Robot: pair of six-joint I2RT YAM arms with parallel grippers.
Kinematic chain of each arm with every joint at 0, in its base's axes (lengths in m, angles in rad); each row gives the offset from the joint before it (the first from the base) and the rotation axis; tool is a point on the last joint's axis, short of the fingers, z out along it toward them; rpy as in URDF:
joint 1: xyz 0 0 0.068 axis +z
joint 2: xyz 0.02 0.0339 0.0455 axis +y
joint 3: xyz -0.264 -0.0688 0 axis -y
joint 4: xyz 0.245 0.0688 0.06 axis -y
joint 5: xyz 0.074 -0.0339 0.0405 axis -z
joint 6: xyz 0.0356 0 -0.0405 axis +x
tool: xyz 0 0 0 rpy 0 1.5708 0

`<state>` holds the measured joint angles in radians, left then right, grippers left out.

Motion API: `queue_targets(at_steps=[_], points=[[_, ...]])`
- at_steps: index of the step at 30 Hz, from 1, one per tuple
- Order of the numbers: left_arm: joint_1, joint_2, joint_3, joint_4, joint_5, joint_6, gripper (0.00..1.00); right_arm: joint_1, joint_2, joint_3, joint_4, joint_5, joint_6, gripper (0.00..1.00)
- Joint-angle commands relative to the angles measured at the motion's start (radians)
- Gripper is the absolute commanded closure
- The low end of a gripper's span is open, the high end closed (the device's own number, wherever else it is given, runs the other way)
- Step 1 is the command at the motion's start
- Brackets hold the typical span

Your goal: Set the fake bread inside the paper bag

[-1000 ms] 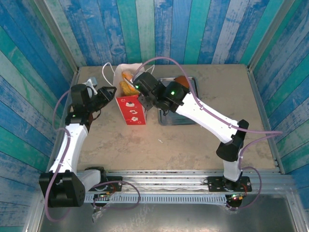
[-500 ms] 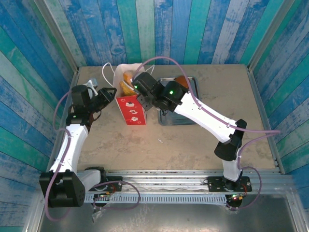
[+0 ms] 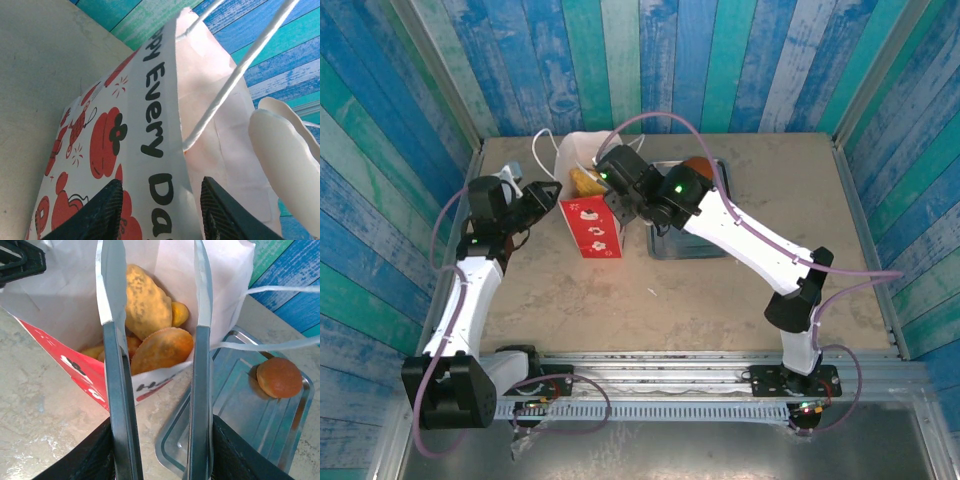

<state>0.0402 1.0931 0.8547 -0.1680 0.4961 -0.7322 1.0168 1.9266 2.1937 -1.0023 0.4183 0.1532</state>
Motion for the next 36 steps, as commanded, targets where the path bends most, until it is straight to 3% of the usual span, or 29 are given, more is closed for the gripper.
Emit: queue_targets(at_steps=[1,8,12,17,22,25,30,36], points=[[0.003,-0.020,0.019,0.004,0.009,0.016,0.50,-0.004,-0.092,0.031,0.049,-0.002,0.001,0.53],[0.004,-0.064,0.024,-0.018,-0.037,0.046,0.39,-0.054,-0.182,0.012,0.076,-0.096,0.005,0.53],[0.004,-0.109,0.007,-0.031,-0.072,0.068,0.27,-0.101,-0.256,-0.045,0.096,-0.128,0.021,0.53],[0.003,-0.133,0.031,-0.082,-0.118,0.120,0.12,-0.278,-0.342,-0.139,0.102,-0.265,0.106,0.53],[0.004,-0.167,0.053,-0.161,-0.163,0.199,0.01,-0.449,-0.410,-0.314,0.106,-0.241,0.129,0.53],[0.003,-0.190,0.047,-0.171,-0.183,0.229,0.06,-0.500,-0.439,-0.476,0.149,-0.193,0.114,0.53],[0.003,-0.191,0.034,-0.152,-0.189,0.229,0.06,-0.534,-0.408,-0.681,0.233,-0.142,0.103,0.53],[0.004,-0.194,-0.006,-0.099,-0.169,0.175,0.06,-0.548,-0.255,-0.751,0.312,-0.131,0.090,0.53]])
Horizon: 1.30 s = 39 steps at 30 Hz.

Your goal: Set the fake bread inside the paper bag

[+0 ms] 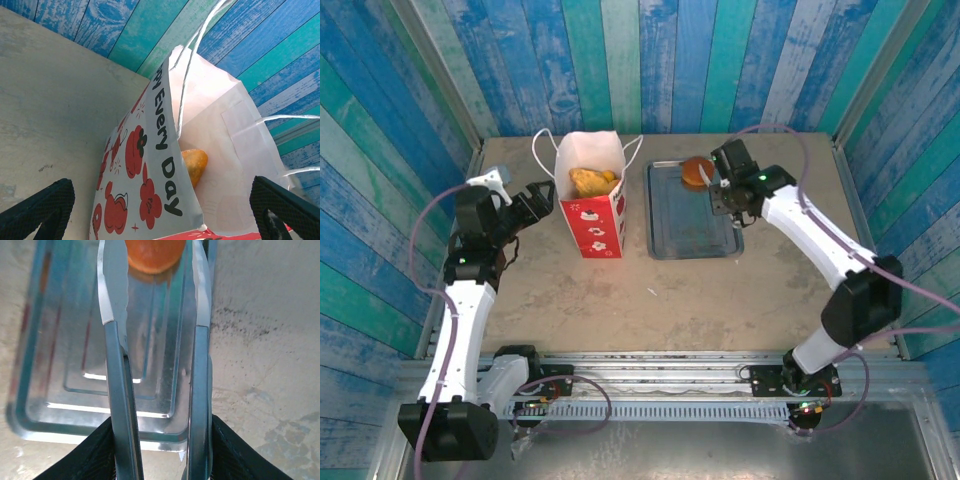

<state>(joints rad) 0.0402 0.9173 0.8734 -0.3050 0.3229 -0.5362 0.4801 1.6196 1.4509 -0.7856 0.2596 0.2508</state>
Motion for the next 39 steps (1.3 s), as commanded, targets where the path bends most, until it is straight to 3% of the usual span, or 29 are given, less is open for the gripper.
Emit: queue_targets(at_steps=[1,9,26,39], points=[[0.004,-0.021,-0.029,0.045,0.006,-0.026,0.06,-0.016,0.080,-0.008,0.108,0.020,-0.013,0.53],[0.004,-0.022,-0.041,0.051,0.006,-0.038,0.06,-0.052,0.227,0.066,0.116,-0.008,0.000,0.50],[0.003,0.000,-0.024,0.037,0.004,-0.037,0.06,-0.090,0.310,0.149,0.122,-0.078,-0.040,0.37],[0.004,0.002,-0.008,0.010,-0.003,-0.025,0.06,-0.095,0.404,0.248,0.120,-0.079,-0.057,0.33]])
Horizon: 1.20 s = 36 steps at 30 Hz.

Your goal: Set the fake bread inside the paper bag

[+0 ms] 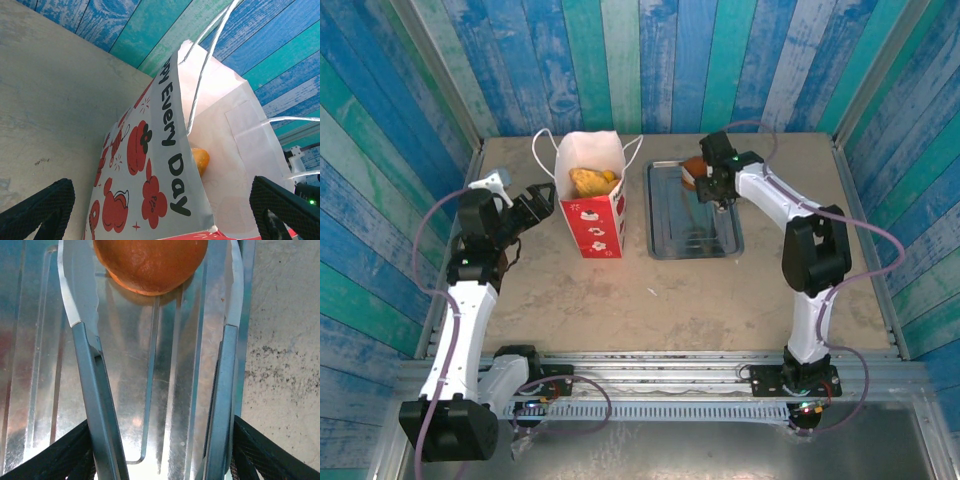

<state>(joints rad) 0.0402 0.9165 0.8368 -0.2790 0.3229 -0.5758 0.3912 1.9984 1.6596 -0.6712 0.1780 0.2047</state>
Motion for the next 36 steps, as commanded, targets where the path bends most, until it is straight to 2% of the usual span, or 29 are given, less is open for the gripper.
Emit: queue_targets(at_steps=[1,17,22,27,36], points=[[0.004,0.003,0.029,-0.017,-0.004,0.015,0.06,-0.006,0.034,0.049,0.003,-0.001,-0.015,0.33],[0.004,0.012,0.047,-0.039,-0.009,0.015,0.06,-0.009,0.160,0.167,-0.041,0.024,-0.034,0.31],[0.003,0.019,0.055,-0.042,0.007,0.010,0.06,-0.014,0.173,0.179,-0.047,0.018,-0.033,0.37],[0.004,0.024,0.061,-0.049,0.021,0.007,0.06,-0.014,0.135,0.163,-0.046,0.028,-0.032,0.46],[0.003,0.037,0.084,-0.053,0.070,0.001,0.06,-0.010,-0.074,0.052,-0.041,0.041,-0.023,0.50]])
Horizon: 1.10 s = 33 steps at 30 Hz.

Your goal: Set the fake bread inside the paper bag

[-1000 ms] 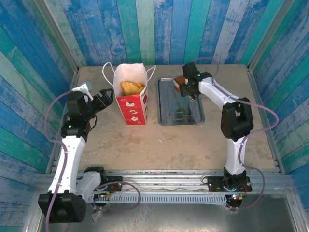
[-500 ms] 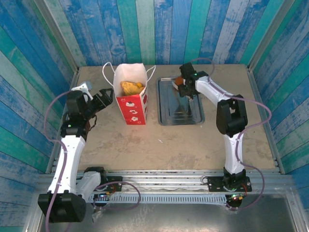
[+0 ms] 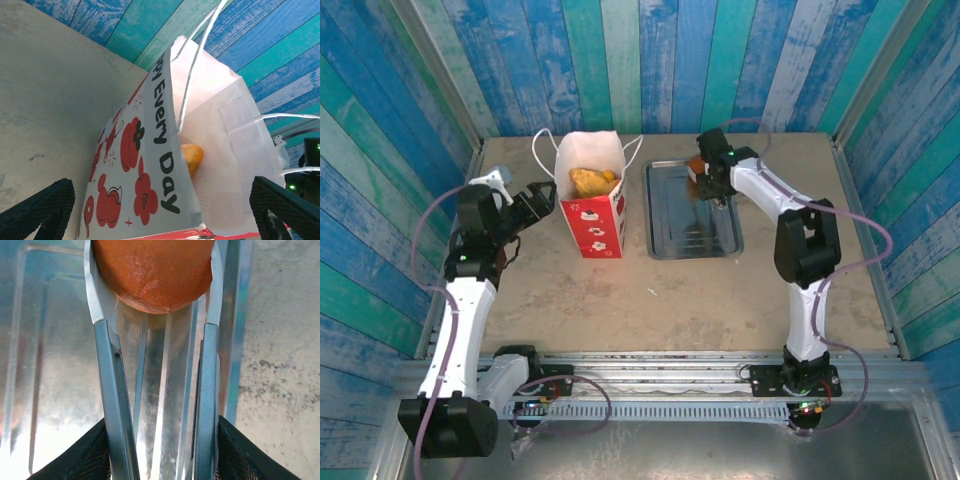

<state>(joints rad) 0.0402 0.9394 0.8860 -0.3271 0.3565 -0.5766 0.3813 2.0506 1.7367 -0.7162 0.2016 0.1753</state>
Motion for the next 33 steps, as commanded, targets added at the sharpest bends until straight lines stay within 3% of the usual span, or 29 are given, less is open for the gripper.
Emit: queue_targets(at_steps=[1,9,18,27,33], points=[[0.004,0.017,0.037,-0.005,0.042,0.003,0.06,0.002,-0.152,-0.042,0.004,0.018,0.007,0.50],[0.004,0.084,0.059,0.022,0.079,-0.039,0.00,0.044,-0.427,-0.154,-0.022,0.005,0.004,0.51],[0.004,0.182,0.032,0.181,0.143,-0.145,0.17,0.181,-0.651,-0.116,-0.096,0.067,0.009,0.52],[0.003,0.263,0.050,0.241,0.197,-0.169,0.42,0.376,-0.627,0.095,-0.159,0.140,0.024,0.53],[0.001,0.282,0.052,0.277,0.207,-0.199,0.57,0.489,-0.496,0.243,-0.184,0.118,0.019,0.53]])
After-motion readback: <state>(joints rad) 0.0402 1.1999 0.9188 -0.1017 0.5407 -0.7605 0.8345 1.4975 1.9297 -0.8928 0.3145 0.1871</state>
